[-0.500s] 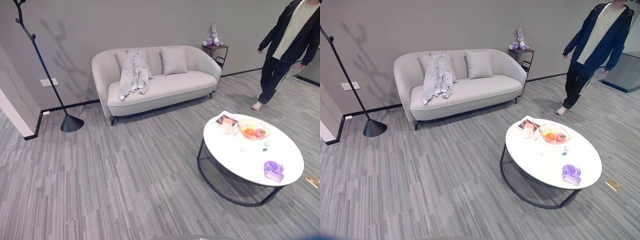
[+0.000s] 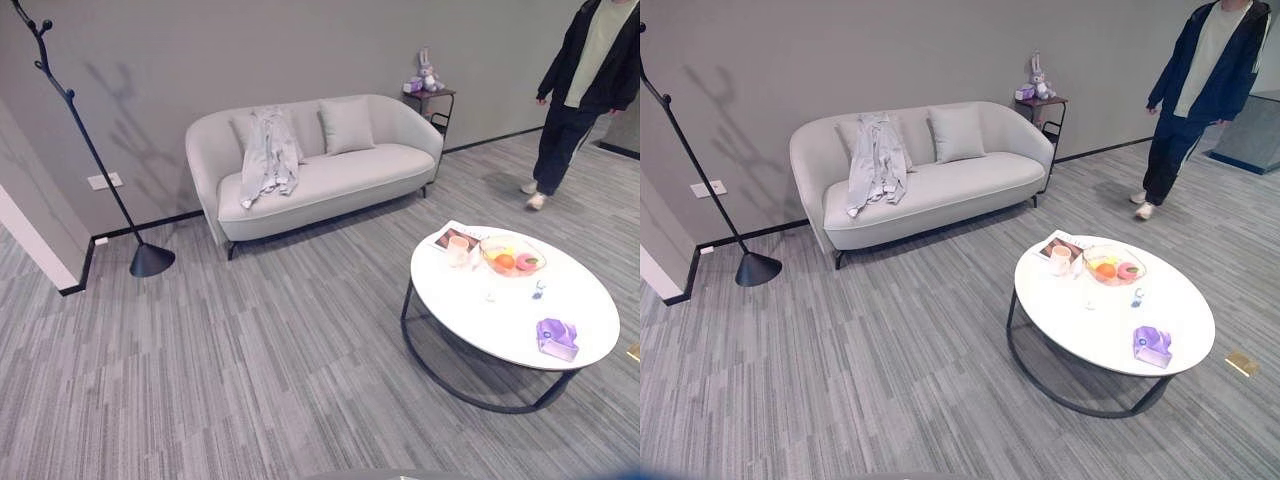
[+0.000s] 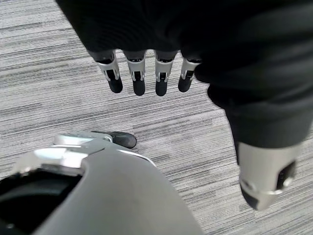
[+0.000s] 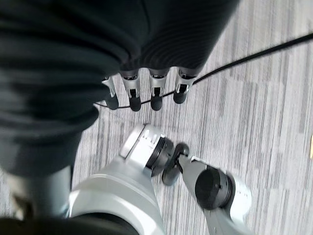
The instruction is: Hang the clothes on the sofa on the clothes rack.
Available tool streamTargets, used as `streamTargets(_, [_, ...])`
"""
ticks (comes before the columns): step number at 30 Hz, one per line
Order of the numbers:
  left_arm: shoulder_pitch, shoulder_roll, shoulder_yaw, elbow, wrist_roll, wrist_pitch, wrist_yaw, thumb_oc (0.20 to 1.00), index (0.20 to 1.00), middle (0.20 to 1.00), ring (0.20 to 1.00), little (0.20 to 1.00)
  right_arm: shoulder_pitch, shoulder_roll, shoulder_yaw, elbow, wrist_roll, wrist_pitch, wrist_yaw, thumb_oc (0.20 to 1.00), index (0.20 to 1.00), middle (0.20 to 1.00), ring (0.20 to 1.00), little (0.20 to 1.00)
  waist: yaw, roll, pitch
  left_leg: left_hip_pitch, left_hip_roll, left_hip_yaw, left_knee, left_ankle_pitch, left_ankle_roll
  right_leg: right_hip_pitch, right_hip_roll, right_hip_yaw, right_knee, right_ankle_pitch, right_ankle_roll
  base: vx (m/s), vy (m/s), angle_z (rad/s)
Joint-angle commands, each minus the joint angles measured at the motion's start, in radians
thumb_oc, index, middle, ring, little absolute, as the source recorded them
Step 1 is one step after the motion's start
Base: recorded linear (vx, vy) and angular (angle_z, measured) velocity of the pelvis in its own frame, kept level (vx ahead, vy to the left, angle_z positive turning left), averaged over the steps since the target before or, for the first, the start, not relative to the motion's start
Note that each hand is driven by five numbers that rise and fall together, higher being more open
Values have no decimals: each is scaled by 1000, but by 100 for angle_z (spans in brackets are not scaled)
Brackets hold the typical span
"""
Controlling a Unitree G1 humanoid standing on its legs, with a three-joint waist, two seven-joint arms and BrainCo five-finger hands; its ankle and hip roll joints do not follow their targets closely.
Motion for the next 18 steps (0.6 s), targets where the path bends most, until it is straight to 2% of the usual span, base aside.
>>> streamTargets(1, [-99, -230, -38, 20, 53, -18, -45, 1000, 1000, 1000, 1000, 1000, -174, 100, -61, 65, -64, -6, 43, 1000, 1000, 1000, 1000, 1000, 17, -15, 8, -8, 26, -41, 0, 18, -62, -24, -78, 36, -11, 127, 94, 0, 0, 0])
streamTargets(7, [-78, -210, -48, 15, 93, -24, -41, 1000, 1000, 1000, 1000, 1000, -166, 80, -56, 64, -78, -12, 32, 1000, 1000, 1000, 1000, 1000, 19, -18, 8, -13, 22, -46, 0, 16, -59, -27, -78, 35, -13, 123, 92, 2, 1, 2])
streamTargets(8, [-88, -184, -37, 17, 85, -3, -61, 1000, 1000, 1000, 1000, 1000, -166, 57, -62, 67, -84, -6, 27, 1000, 1000, 1000, 1000, 1000, 15, -11, 3, -13, 21, -45, 0, 16, -59, -27, -77, 37, -13, 122, 93, 0, 0, 0])
streamTargets(11, [-84, -165, -36, 10, 78, -14, -42, 1000, 1000, 1000, 1000, 1000, -168, 39, -66, 72, -82, -7, 20, 1000, 1000, 1000, 1000, 1000, 14, -5, 7, -11, 21, -47, 0, 19, -57, -25, -75, 36, -12, 120, 92, 0, 0, 0])
streamTargets(18, [-97, -187, -59, -5, 78, -28, -32, 1000, 1000, 1000, 1000, 1000, -174, 36, -56, 65, -89, -20, 16, 1000, 1000, 1000, 1000, 1000, 11, 5, 21, -1, 23, -48, 0, 25, -53, -20, -66, 40, -8, 118, 88, -3, -3, 3])
